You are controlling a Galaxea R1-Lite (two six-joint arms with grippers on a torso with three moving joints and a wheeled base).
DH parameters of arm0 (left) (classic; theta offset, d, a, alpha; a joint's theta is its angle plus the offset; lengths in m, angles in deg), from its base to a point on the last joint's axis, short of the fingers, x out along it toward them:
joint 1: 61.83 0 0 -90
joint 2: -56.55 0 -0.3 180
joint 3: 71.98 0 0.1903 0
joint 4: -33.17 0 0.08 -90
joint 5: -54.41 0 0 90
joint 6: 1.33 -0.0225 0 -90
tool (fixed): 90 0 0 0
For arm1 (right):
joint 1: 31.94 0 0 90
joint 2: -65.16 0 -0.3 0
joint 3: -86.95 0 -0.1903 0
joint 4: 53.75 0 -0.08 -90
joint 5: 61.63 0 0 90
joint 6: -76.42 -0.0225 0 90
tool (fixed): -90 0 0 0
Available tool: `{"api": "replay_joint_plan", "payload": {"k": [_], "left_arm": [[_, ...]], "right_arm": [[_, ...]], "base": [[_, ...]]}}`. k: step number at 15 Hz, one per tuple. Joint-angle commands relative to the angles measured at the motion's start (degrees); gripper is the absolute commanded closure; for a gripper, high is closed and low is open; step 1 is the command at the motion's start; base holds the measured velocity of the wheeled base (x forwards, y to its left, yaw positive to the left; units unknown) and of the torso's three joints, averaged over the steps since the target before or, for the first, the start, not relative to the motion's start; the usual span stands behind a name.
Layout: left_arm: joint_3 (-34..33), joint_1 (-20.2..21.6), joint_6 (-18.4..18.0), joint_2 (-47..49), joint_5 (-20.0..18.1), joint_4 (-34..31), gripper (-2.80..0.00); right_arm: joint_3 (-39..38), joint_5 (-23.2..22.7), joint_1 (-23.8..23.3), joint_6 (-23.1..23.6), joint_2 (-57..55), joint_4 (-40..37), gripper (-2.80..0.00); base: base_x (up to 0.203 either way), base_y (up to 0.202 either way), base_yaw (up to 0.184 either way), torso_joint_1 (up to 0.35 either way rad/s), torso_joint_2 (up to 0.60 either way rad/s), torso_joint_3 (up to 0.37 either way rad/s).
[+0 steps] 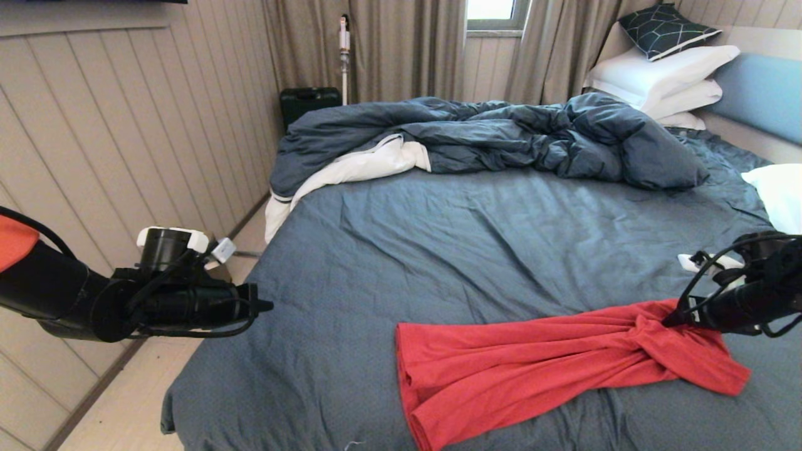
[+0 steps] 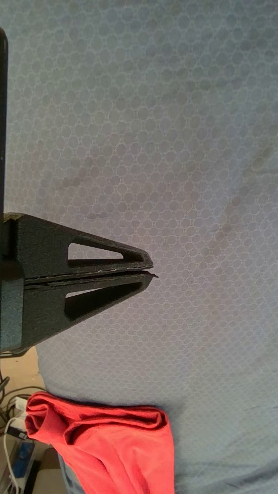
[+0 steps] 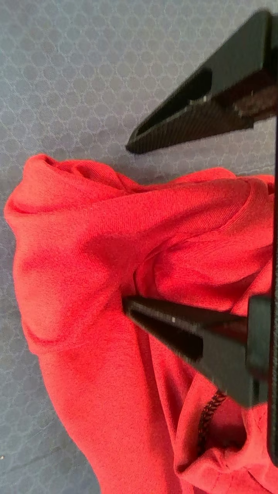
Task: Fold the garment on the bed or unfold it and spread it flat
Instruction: Fold the red T-shirt
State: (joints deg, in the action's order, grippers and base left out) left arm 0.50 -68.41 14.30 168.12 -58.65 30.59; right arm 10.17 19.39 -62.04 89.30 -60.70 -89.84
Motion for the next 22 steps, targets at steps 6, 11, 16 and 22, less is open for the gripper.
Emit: {"api": "replay_joint_plan", "payload": {"k": [6,11,16,22], "left_arm": [[-0.1,0.0,0.0,0.2,-0.1,0.1,0.0],[0.0,0.0,-0.1,0.3,-0.1,0.1,0.0],[-0.3,-0.1,-0.1,0.1,-0.1,0.1,0.0],[-0.8,-0.1,-0.2,0.1,-0.5,0.1,0.0]], "right_arm": [[-0.6,-0.1,0.2,0.0,-0.6,0.0,0.0],[-0.8,-0.3,0.3,0.0,0.1,-0.1,0.0],[1.1,-1.6,3.9,-1.9,8.9,-5.6,0.0],[8.4,-2.4,24.0,-8.4,14.0,-17.8,0.0]], "base": [[0.0,0.0,0.0,0.0,0.0,0.0],[0.0,0.0,0.0,0.0,0.0,0.0],[0.0,0.0,0.0,0.0,0.0,0.0],[0.0,0.0,0.0,0.0,0.0,0.0]]}}
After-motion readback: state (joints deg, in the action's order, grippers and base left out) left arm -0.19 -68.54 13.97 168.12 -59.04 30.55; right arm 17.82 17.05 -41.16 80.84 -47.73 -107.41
